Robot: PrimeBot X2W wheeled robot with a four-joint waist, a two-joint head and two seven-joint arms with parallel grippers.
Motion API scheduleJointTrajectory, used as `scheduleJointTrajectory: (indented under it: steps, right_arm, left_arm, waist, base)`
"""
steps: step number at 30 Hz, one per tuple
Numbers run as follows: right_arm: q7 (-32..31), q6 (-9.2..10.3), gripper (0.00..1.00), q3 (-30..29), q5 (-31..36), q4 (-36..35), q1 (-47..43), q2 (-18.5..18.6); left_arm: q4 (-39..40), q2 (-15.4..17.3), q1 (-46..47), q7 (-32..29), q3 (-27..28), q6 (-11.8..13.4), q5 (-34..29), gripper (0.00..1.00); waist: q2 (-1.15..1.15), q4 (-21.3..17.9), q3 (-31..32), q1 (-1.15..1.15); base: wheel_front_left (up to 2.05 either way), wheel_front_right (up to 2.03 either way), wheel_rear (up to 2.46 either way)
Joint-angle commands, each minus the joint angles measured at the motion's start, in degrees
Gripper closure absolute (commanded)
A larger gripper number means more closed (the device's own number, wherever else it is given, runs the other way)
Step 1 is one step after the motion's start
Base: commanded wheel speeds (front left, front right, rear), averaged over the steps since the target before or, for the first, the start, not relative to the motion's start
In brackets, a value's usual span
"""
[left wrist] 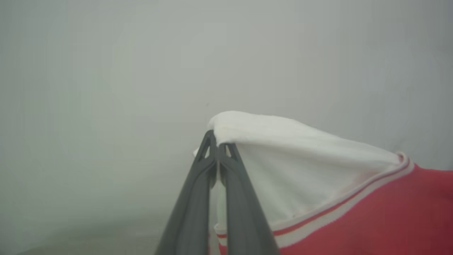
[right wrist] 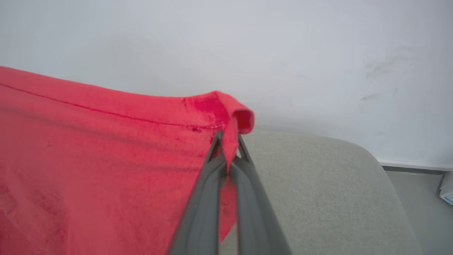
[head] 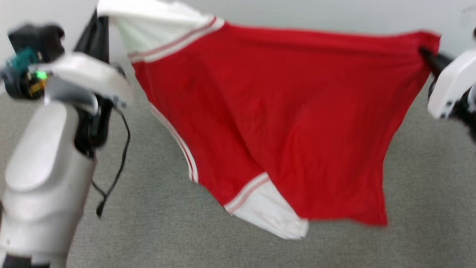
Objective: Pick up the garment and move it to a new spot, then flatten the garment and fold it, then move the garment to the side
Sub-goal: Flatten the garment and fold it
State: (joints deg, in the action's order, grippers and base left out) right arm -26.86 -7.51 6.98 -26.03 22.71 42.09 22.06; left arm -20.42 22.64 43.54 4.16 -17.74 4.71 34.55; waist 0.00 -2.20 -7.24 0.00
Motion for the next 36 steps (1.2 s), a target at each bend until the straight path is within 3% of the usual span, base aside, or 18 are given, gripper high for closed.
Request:
scheduleJointTrajectory:
  steps: [1, 11, 13, 19, 28, 36]
  right_arm:
    - [0.9, 0.04, 1.0, -0.4, 0.5, 0.5, 2.2, 0.4]
    - [7.6, 0.05, 1.0, -1.2, 2.8, 3.0, 19.7, 2.8]
    - [9.9, 0.06, 1.0, -0.5, 3.3, 4.1, 26.7, 3.6]
    - [13.8, 0.06, 1.0, 1.3, 3.5, 6.5, 35.5, 2.8]
    - [18.3, 0.05, 1.0, 4.3, 2.4, 12.5, 43.6, 0.7]
    - [22.2, 0.05, 1.0, 8.7, -0.1, 19.6, 45.9, -1.3]
  left_arm:
    - [-1.5, -0.1, 3.0, 0.3, 0.1, -0.4, -0.4, 1.0]
    - [-10.0, 0.2, 26.2, 2.9, -0.9, -2.5, -4.9, 1.0]
    - [-12.0, 0.8, 34.9, 3.2, -0.9, -3.0, -6.2, 1.0]
    - [-14.5, 1.4, 45.1, 4.1, -0.5, -3.6, -7.2, 1.0]
    - [-19.4, 0.4, 51.7, 5.2, -1.2, -4.1, -7.6, 1.0]
    - [-25.8, -1.3, 49.4, 7.3, -1.4, -5.3, -6.2, 1.0]
  waist:
    - [0.0, -0.3, -1.0, 0.0]
    - [0.0, -1.1, -11.2, 0.0]
    - [0.0, -1.7, -16.2, 0.0]
    - [0.0, -2.6, -22.8, 0.0]
    - [0.0, -2.4, -30.1, 0.0]
    - [0.0, -1.7, -32.1, 0.0]
  base:
    - [0.0, 0.0, 0.0]
    - [0.0, 0.0, 0.0]
    - [0.0, 0.0, 0.0]
    - [0.0, 0.0, 0.0]
    - [0.0, 0.0, 0.0]
    - [0.0, 0.0, 0.0]
